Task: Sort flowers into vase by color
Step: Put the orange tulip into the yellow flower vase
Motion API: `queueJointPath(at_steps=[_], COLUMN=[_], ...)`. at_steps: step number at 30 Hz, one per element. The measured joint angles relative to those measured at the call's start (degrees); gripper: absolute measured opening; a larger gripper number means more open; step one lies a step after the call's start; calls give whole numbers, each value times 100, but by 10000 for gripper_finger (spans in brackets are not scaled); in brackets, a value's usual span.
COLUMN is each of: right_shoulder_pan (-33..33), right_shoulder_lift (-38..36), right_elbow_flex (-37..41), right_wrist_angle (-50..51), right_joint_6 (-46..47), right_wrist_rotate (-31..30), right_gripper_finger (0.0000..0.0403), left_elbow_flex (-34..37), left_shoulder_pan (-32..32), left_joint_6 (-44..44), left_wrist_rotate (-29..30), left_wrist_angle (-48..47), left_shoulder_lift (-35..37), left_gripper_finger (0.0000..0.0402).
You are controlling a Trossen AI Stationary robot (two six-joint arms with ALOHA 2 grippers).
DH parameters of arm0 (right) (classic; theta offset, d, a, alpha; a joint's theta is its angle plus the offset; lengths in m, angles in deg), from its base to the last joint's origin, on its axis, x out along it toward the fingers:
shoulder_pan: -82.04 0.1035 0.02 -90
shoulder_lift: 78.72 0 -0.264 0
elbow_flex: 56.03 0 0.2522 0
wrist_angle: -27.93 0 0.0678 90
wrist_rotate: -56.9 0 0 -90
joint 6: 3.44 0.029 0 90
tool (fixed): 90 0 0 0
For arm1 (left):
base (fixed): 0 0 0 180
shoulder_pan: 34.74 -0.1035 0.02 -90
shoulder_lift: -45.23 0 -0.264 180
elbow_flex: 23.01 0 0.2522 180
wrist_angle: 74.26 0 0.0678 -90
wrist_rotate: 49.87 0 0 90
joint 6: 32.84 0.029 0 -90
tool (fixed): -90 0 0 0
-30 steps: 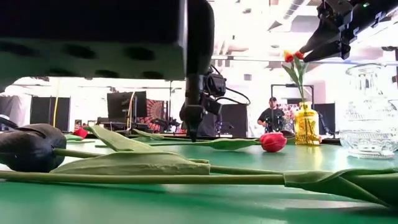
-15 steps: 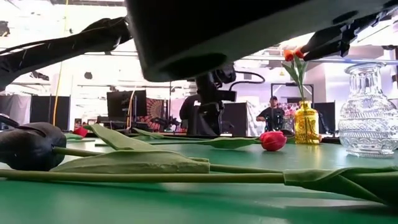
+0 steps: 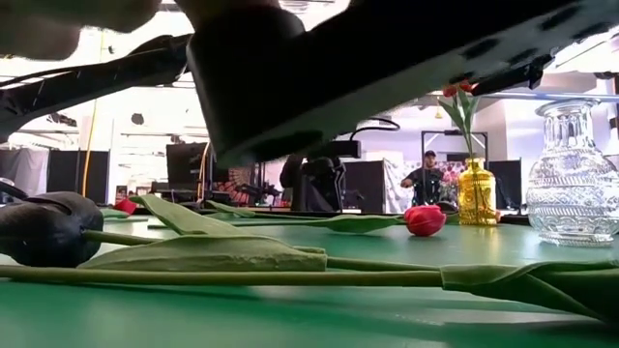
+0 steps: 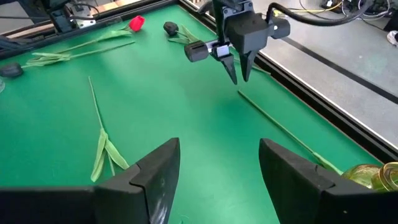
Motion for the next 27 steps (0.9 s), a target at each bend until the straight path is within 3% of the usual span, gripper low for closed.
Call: queueJointPath(at_steps=[5,13,21,27], right_shoulder_pan=[0,-12,-179,-303], right_shoulder_lift=[-1,-1,0,1], right_elbow_flex=[0,0,0,0], right_wrist_angle=[0,-9,-52,-230], right_joint_6=[4,44,52,55], right_wrist_rotate=[7,4,7,9], right_gripper_finger=[246,246,246,246], left_elbow_flex=[0,-9,38,115], left_shoulder_pan=[18,217,57,-140], left_joint_6=[-42,-717,-2043,-3037], left_wrist_rotate=[236,-345,-816,-1622], left_wrist_angle=[222,1138,1951,2607], left_shoulder_lift=[66,158,157,153], left_gripper_finger=[87,87,86,86])
